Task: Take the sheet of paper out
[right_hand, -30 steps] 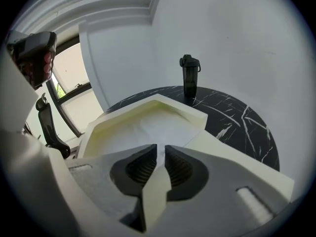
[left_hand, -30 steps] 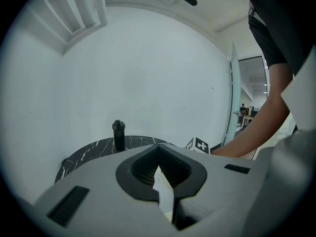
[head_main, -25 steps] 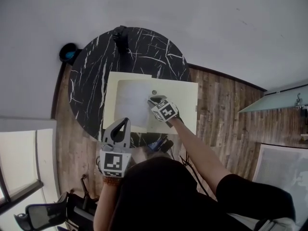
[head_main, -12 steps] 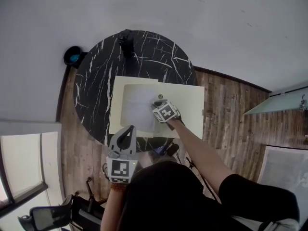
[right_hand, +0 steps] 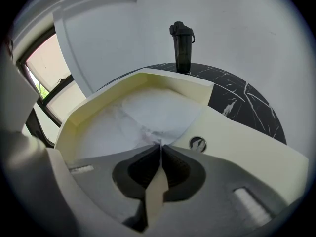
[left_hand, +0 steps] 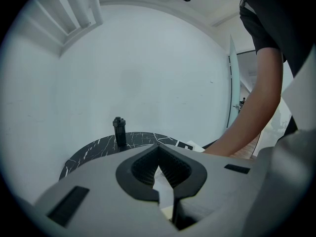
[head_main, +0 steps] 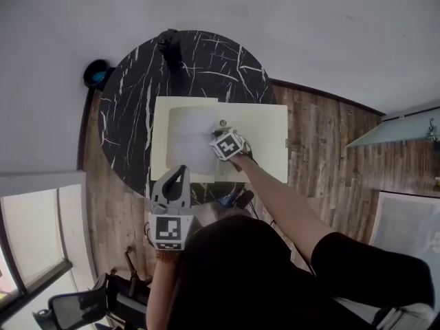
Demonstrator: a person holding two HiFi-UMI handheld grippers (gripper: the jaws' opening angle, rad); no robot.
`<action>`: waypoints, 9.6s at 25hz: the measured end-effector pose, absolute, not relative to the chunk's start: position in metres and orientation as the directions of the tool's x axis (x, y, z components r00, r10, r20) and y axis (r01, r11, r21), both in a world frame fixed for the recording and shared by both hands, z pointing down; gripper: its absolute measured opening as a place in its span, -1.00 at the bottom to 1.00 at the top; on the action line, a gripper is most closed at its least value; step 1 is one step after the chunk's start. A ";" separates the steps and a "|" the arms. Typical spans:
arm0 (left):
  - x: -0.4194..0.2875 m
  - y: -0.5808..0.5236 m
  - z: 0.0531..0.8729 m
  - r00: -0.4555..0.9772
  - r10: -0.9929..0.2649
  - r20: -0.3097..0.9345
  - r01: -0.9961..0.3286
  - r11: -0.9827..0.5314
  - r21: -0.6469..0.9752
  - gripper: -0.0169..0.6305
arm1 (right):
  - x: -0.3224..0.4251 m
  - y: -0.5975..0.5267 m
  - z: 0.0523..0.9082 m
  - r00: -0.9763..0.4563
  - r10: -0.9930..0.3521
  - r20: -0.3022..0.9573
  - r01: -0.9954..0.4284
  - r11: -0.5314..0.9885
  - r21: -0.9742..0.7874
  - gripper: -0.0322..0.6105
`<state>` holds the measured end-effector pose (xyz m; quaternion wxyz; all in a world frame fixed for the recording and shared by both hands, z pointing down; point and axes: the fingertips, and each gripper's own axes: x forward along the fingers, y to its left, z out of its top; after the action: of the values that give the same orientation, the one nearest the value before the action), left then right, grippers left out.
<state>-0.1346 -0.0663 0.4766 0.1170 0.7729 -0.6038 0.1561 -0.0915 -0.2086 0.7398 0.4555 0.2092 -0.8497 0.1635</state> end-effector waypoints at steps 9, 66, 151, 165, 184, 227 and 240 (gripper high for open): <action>-0.128 -0.063 0.477 0.226 -0.896 0.382 -0.970 -0.244 0.003 -0.95 | -0.078 -0.191 0.743 -0.522 -0.183 0.833 -0.546 0.822 -0.162 -0.89; -0.065 -0.046 0.489 0.314 -0.869 0.382 -0.944 -0.327 0.033 -0.95 | 0.021 -0.173 0.714 -0.563 -0.293 0.773 -0.588 0.799 -0.125 -0.90; -0.039 -0.055 0.504 0.351 -0.828 0.437 -0.932 -0.353 0.078 -0.95 | 0.088 -0.169 0.627 -0.670 -0.447 0.593 -0.696 0.657 -0.290 -0.90; -0.050 -0.055 0.503 0.321 -0.846 0.426 -0.945 -0.318 0.081 -0.95 | 0.056 -0.171 0.583 -0.736 -0.440 0.514 -0.633 0.716 -0.294 -0.90; -0.067 -0.055 0.470 0.356 -0.855 0.377 -0.931 -0.360 0.065 -0.95 | 0.045 -0.164 0.530 -0.729 -0.500 0.467 -0.658 0.699 -0.279 -0.90; -0.099 0.013 0.322 0.312 -0.950 -0.003 -0.948 -0.311 0.064 -0.95 | 0.050 -0.025 0.267 -0.517 -0.851 -0.090 -0.818 0.461 0.343 -0.90; -0.089 0.016 0.303 0.311 -0.950 0.004 -0.949 -0.311 -0.051 -0.95 | 0.050 -0.015 0.260 -0.529 -0.844 -0.087 -0.809 0.472 0.350 -0.90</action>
<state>-0.0887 0.0157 0.3029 -0.0195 0.8095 -0.5865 0.0168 0.0495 -0.0146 0.2599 0.0490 0.4826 -0.8564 -0.1767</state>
